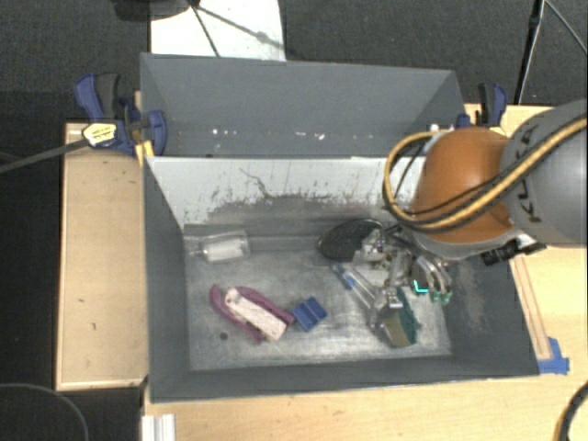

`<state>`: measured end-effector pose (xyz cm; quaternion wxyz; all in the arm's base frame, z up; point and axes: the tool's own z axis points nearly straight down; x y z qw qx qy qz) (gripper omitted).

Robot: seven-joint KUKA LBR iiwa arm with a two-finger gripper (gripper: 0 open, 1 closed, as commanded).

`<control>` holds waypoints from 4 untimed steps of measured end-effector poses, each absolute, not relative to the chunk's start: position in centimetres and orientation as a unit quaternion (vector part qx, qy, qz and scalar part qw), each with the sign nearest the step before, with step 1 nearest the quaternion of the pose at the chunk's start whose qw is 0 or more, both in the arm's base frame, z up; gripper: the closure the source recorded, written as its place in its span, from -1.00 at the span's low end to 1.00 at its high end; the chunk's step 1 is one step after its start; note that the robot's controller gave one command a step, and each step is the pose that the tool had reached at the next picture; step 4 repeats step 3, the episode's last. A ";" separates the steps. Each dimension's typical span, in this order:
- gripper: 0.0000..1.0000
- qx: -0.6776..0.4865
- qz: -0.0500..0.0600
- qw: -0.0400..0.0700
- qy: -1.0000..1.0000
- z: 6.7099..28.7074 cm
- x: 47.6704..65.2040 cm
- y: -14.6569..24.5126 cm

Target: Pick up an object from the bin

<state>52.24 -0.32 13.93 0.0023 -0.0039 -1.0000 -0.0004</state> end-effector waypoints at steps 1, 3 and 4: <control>-1.00 -0.076 -0.001 -0.001 -0.997 7.2 56.0 -7.3; 1.00 -0.063 0.000 -0.005 -0.998 22.7 56.1 -6.5; 1.00 -0.063 0.000 -0.005 -0.998 22.7 56.1 -6.5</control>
Offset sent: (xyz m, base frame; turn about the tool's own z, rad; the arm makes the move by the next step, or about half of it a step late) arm 0.0365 -0.0686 -0.0691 0.1349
